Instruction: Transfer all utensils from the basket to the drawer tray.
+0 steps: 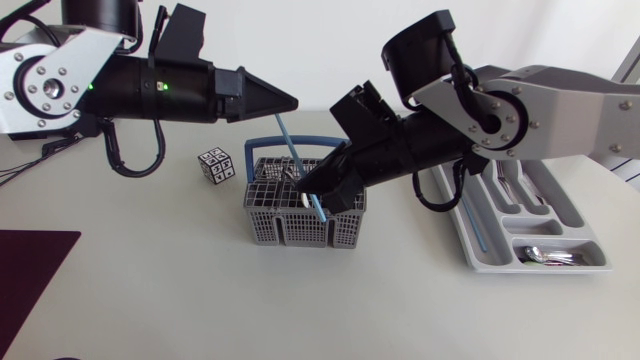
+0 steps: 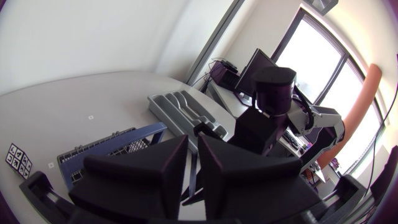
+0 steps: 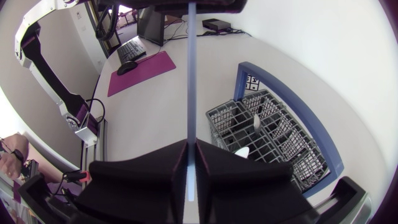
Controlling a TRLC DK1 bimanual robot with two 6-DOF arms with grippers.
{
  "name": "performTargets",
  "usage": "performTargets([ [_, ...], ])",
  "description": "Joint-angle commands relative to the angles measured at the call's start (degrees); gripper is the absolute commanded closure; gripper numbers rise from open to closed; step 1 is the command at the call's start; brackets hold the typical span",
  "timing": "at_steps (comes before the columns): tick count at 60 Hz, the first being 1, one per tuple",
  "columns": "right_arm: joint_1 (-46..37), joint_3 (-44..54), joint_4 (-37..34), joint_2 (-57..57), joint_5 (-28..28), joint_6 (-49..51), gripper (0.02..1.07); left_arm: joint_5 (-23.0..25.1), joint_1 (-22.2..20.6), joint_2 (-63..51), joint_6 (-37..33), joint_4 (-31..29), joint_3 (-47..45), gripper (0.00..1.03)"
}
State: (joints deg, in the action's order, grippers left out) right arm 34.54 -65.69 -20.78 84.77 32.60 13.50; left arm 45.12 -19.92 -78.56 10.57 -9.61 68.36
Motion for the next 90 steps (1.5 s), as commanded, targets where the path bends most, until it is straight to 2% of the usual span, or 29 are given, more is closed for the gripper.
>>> performTargets([
  [1, 0.8, 0.7, -0.9, 0.2, -0.2, 0.7, 1.02, 0.9, 0.8, -0.8, 1.6, 0.0, 3.5, 0.49],
  [2, 0.8, 0.9, -1.3, 0.0, -0.3, 1.0, 1.02, 1.0, 1.1, -0.8, 1.6, -0.1, 4.2, 0.43],
  [8, 0.3, 2.8, -2.0, -1.1, -0.7, 1.6, 1.02, 1.0, 2.4, -1.3, 2.0, -0.4, 8.0, 0.33],
  [18, -4.6, 7.2, -4.4, -6.0, -0.4, 3.7, 1.02, 1.0, 6.6, -2.1, 4.3, -0.7, 14.3, 0.33],
  [26, -16.7, 9.9, -8.1, -11.6, 3.0, 5.9, 1.02, 0.8, 8.4, -2.9, 3.1, -2.6, 14.9, 0.34],
  [32, -26.5, 10.5, -10.2, -12.3, 4.8, 8.0, 1.02, -1.9, 7.3, -3.4, -2.8, -8.6, 14.4, 0.34],
  [37, -33.6, 11.0, -10.6, -11.8, 4.8, 9.7, 1.02, -3.8, 6.7, -3.6, -5.6, -10.8, 13.4, 0.34],
  [42, -40.1, 11.6, -10.2, -9.8, 4.4, 11.2, 1.02, -6.7, 5.6, -3.8, -9.3, -13.5, 11.8, 0.37],
  [49, -46.4, 12.1, -8.6, -4.4, 1.2, 12.3, 1.02, -14.1, 2.3, -4.5, -14.4, -17.0, 10.3, 0.40],
  [57, -48.6, 13.1, -5.8, 0.1, -3.2, 11.9, 1.02, -24.1, -3.9, -5.4, -17.2, -19.7, 8.3, 0.44],
  [58, -48.9, 13.3, -5.3, 1.2, -4.1, 11.8, 1.01, -26.5, -5.2, -5.7, -17.2, -20.0, 8.0, 0.46],
  [65, -49.7, 13.7, -3.8, 5.2, -7.4, 11.0, 1.01, -34.0, -10.3, -7.0, -17.5, -22.4, 7.9, 0.49],
  [69, -50.4, 13.4, -3.0, 7.1, -9.0, 10.4, 1.01, -36.1, -12.2, -8.2, -17.3, -23.6, 8.2, 0.49],
  [74, -51.0, 13.0, -2.9, 9.0, -10.8, 10.1, 1.00, -38.9, -14.4, -9.9, -17.1, -24.9, 9.1, 0.54],
  [75, -51.1, 13.0, -2.9, 9.2, -11.1, 10.1, 1.00, -39.1, -14.4, -10.0, -17.0, -25.0, 9.2, 0.54],
  [80, -51.2, 13.1, -2.3, 10.5, -13.4, 10.1, 0.82, -40.8, -15.0, -10.9, -16.5, -25.7, 9.9, 0.54],
  [85, -51.1, 13.5, -2.3, 11.1, -14.4, 10.1, 0.55, -42.8, -15.6, -11.3, -16.3, -26.5, 10.0, 0.54],
  [90, -51.0, 13.5, -2.8, 10.5, -14.6, 10.1, 0.44, -43.5, -16.0, -11.3, -16.2, -26.6, 9.5, 0.54],
])
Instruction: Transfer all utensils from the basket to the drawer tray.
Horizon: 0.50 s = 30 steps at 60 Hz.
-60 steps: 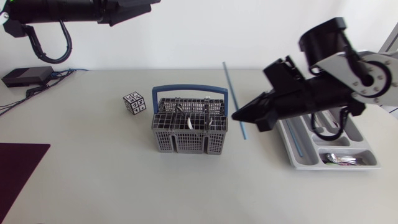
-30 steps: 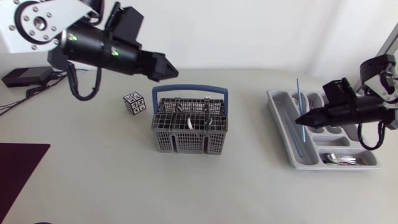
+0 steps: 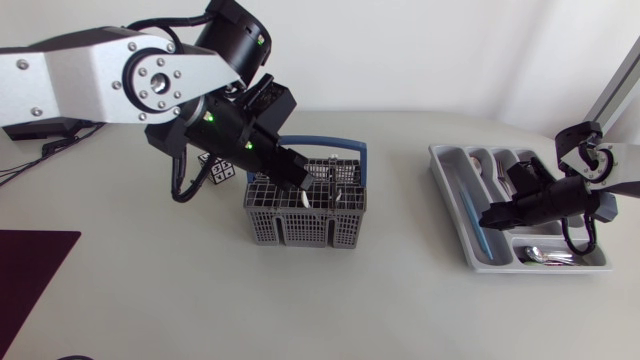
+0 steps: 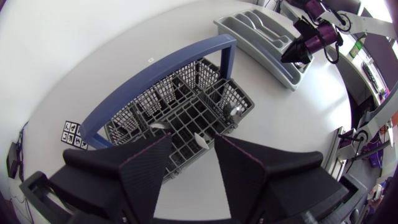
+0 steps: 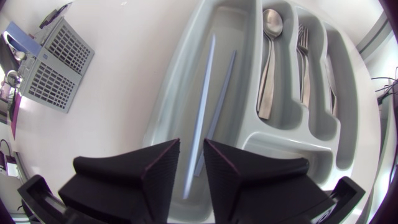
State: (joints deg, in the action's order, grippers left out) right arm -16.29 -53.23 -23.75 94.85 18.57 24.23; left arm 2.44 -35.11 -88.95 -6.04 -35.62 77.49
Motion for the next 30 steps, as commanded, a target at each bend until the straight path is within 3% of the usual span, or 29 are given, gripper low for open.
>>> performTargets([
  [1, -0.1, 1.0, 0.1, 0.2, -0.6, -0.7, 0.44, -0.8, -0.8, -1.0, 0.4, -0.7, 0.3, 0.54],
  [13, 5.8, 2.5, -3.6, -9.9, -0.1, -1.8, 0.43, -0.9, -0.4, -0.5, 0.2, -0.9, -1.2, 0.56],
  [30, 24.7, -1.9, -9.5, -18.8, 2.7, -15.4, 0.43, -0.8, -0.1, 0.4, -0.2, -0.9, -2.6, 0.57],
])
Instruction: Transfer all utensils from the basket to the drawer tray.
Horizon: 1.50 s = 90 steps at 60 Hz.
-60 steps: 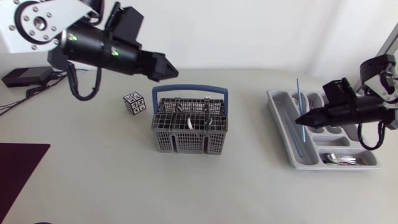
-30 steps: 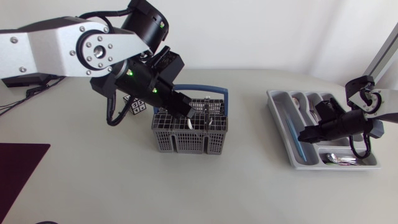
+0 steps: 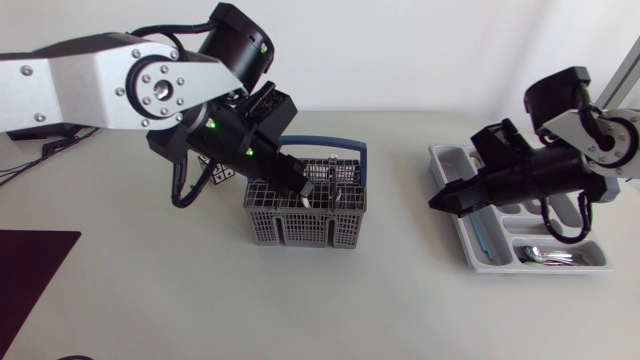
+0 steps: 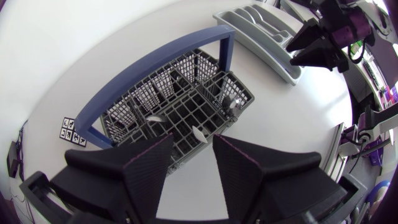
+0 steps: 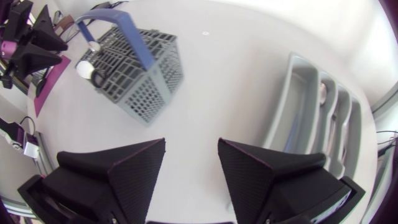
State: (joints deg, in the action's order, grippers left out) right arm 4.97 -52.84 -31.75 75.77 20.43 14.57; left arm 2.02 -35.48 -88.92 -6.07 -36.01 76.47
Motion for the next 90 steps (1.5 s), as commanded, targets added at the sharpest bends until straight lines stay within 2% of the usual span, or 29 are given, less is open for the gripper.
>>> performTargets([
  [1, 4.2, -2.8, -1.5, 0.5, 0.9, -7.3, 0.43, -0.4, 0.2, 0.4, -0.2, -0.5, -1.6, 0.57],
  [15, 14.8, -11.3, -2.1, 6.5, 2.1, -17.6, 0.43, -0.4, 2.3, 2.0, -1.1, -0.4, -3.9, 0.57],
  [26, 19.9, -17.2, -2.3, 14.1, 2.1, -20.7, 0.44, -0.4, 3.7, 3.1, -1.5, 0.4, -5.5, 0.57],
  [35, 20.9, -20.4, -2.8, 18.8, 2.9, -22.0, 0.63, -0.3, 4.5, 3.7, -1.8, 0.8, -6.2, 0.57],
  [46, 22.2, -22.9, -4.5, 22.1, 3.0, -22.7, 0.67, -0.1, 5.1, 3.7, -2.0, 1.6, -7.0, 0.57],
  [51, 23.0, -23.3, -4.5, 23.2, 3.0, -22.8, 0.80, 0.0, 5.1, 3.7, -2.0, 2.3, -7.7, 0.57],
  [62, 23.9, -23.8, -4.2, 24.5, 1.7, -22.8, 1.02, 0.2, 5.0, 3.8, -2.5, 2.8, -8.4, 0.57],
  [76, 23.9, -23.3, -3.7, 22.8, -0.7, -22.8, 1.02, 0.2, 4.5, 3.8, -2.6, 4.0, -10.1, 0.57],
  [90, 23.2, -24.2, -4.1, 19.2, 1.5, -22.7, 1.02, 0.2, 4.5, 4.1, -2.6, 4.1, -10.1, 0.57],
])
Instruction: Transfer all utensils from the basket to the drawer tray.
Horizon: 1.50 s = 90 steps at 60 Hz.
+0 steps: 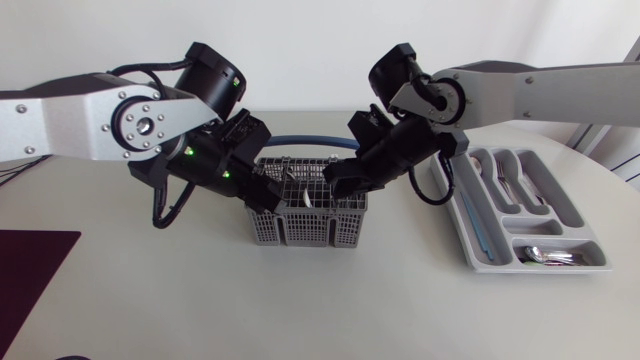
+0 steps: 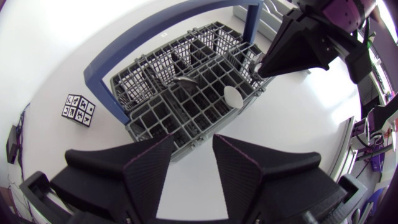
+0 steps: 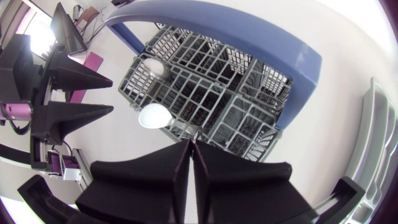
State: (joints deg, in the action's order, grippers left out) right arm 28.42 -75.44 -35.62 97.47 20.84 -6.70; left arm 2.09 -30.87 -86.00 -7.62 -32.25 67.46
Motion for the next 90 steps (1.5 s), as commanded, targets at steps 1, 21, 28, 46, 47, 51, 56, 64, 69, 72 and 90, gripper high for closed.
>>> performTargets([
  [1, -0.2, -1.8, -0.4, -2.7, 1.2, -1.4, 1.02, 0.1, -0.2, 1.2, -1.1, 0.3, -1.2, 0.57],
  [21, -1.5, -5.2, -4.8, -5.6, 5.7, -1.6, 1.02, 0.1, -0.9, 1.0, -1.1, 0.5, -1.5, 0.57],
  [28, -2.2, -6.1, -5.6, -6.4, 7.0, -2.1, 1.02, 0.1, -0.9, 0.8, -1.0, 1.0, -1.6, 0.57],
  [46, -3.0, -10.3, -9.0, -7.8, 8.9, -3.1, 1.02, 0.1, -1.2, 0.3, -1.0, 1.3, -1.8, 0.57],
  [47, -3.0, -10.3, -9.1, -7.9, 9.0, -3.1, 1.02, 0.1, -1.2, 0.3, -1.0, 1.3, -1.8, 0.57],
  [51, -3.9, -9.8, -9.6, -9.1, 9.6, -3.0, 1.02, 0.1, -1.3, 0.3, -1.1, 1.3, -1.7, 0.57],
  [56, -7.1, -8.9, -12.6, -12.0, 10.4, -0.1, 1.02, 0.1, -1.2, 0.7, -1.3, 1.3, -1.9, 0.57],
  [64, -17.8, -6.6, -19.8, -17.1, 11.4, 9.5, 1.02, 0.2, -0.9, 1.7, -2.4, 1.3, -2.3, 0.56],
  [69, -26.3, -3.4, -24.1, -20.0, 10.9, 17.5, 1.02, 0.5, -0.3, 2.1, -2.8, 1.3, -2.2, 0.56],
  [72, -30.7, -1.5, -24.9, -20.7, 10.1, 20.9, 1.02, 0.6, -0.2, 2.0, -2.9, 1.7, -2.2, 0.56],
  [90, -51.9, 15.2, -9.5, -17.7, -7.1, 37.4, 1.02, 0.8, -1.7, 1.1, -2.7, 3.0, -2.1, 0.56],
])
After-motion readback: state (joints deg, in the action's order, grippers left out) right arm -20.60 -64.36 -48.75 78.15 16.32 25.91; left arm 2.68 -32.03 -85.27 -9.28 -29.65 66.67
